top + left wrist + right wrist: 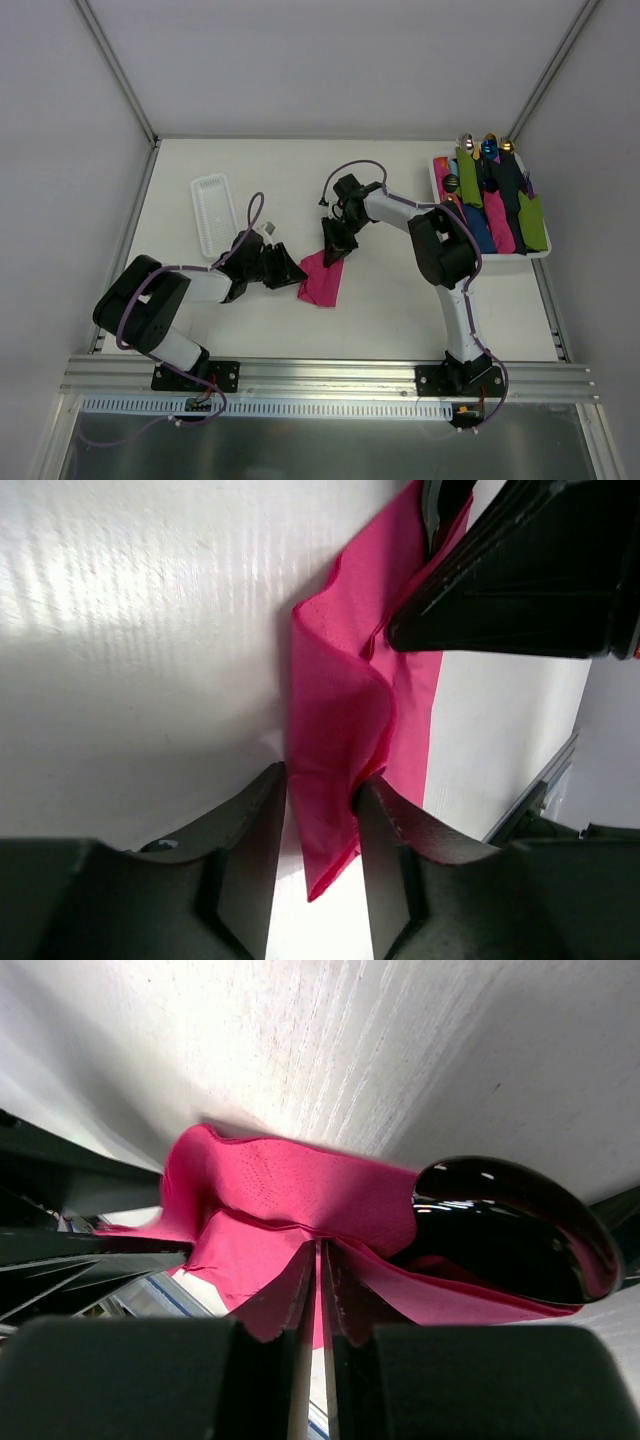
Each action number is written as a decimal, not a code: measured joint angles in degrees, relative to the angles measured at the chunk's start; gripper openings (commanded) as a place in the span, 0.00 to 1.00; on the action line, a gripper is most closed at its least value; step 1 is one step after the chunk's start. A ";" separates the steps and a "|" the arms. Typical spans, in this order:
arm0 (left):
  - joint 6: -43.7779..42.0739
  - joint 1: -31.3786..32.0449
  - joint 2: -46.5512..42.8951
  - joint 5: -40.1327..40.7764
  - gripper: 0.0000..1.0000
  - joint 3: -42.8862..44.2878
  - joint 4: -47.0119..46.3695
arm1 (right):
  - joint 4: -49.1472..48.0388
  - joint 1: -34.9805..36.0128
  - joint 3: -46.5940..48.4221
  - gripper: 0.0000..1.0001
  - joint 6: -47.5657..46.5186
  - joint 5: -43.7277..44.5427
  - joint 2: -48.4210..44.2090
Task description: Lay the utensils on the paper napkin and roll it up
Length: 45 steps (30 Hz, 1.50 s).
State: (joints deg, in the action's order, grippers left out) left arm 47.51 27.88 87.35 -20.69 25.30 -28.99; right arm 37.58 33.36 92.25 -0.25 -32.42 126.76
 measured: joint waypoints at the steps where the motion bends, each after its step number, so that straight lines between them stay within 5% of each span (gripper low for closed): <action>1: 0.31 -0.59 -0.04 -0.22 0.40 -0.42 -0.90 | 0.00 0.00 0.00 0.09 0.00 0.00 0.00; 14: 1.07 -5.11 -0.46 -0.87 0.41 -1.55 -3.85 | 0.00 0.00 0.00 0.09 0.00 0.00 0.00; 26: 0.81 -8.11 -0.37 -1.60 0.00 -1.68 -3.19 | 0.02 0.00 0.00 0.08 0.00 0.04 0.00; 45: 0.46 -4.33 0.70 -12.37 0.00 2.40 -8.17 | 0.04 0.00 0.00 0.07 0.02 0.09 0.00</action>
State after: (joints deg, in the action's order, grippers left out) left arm 47.97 23.55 88.05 -33.06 27.70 -37.17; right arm 37.63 33.36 92.25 -0.23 -32.34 126.76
